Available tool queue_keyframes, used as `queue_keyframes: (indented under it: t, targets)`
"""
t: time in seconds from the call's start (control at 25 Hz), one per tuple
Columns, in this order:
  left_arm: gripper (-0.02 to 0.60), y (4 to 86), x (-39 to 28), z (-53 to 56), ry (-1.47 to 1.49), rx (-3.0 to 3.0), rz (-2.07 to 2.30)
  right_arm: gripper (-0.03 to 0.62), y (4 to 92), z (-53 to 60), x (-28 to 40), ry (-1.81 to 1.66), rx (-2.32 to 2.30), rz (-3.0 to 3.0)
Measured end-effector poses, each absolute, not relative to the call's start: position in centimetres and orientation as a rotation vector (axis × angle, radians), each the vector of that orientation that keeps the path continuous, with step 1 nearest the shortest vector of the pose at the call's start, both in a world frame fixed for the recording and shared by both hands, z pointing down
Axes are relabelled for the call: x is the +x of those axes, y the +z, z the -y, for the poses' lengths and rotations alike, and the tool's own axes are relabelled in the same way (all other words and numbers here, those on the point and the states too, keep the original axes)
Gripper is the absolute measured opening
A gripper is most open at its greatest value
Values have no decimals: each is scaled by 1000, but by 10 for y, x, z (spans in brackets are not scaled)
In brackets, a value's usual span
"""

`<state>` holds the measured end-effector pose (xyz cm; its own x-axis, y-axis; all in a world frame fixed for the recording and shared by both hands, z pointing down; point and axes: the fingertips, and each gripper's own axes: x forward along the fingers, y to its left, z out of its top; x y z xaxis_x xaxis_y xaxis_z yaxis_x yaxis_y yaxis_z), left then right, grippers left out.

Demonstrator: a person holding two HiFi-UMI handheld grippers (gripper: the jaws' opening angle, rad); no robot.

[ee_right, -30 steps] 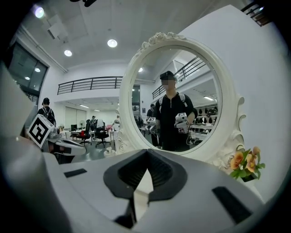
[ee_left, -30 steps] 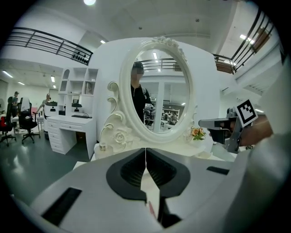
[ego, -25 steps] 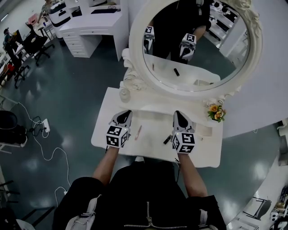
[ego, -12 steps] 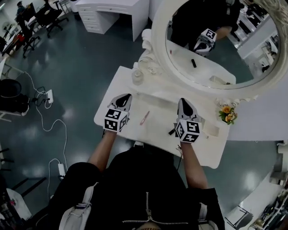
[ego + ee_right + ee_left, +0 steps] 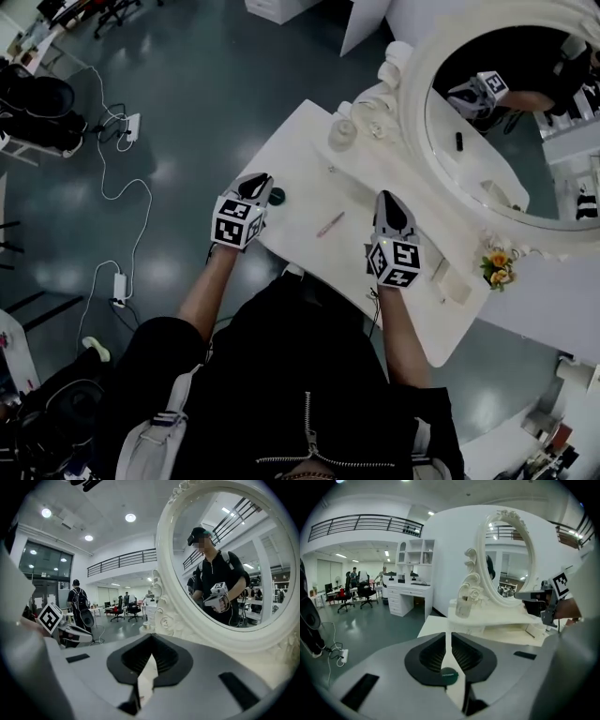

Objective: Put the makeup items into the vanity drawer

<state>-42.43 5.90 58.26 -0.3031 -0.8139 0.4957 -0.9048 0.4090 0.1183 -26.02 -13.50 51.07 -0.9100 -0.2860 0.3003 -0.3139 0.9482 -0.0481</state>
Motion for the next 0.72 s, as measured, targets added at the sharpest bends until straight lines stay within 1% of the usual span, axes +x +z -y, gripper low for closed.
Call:
queue_keyframes:
  t: [0.04, 0.12, 0.16, 0.2, 0.4, 0.52, 0.72]
  targets:
    - [38, 593, -424, -61, 266, 1450, 2156, 6, 512, 133, -261, 137, 430, 2806]
    - [152, 614, -424, -63, 304, 1432, 2087, 6, 514, 131, -263, 139, 423, 2802]
    - [188, 625, -424, -65, 323, 1420, 2054, 6, 515, 132, -262, 141, 423, 2800]
    - [209, 636, -423, -66, 346, 1404, 2028, 6, 516, 132, -261, 142, 425, 2796]
    - [210, 683, -423, -70, 446, 1315, 1954, 6, 515, 141, -243, 140, 463, 2776]
    - [182, 705, -424, -69, 484, 1281, 1915, 6, 515, 146, -229, 142, 502, 2766]
    - [161, 726, -425, -66, 476, 1232, 1859, 6, 519, 154, -204, 159, 570, 2744]
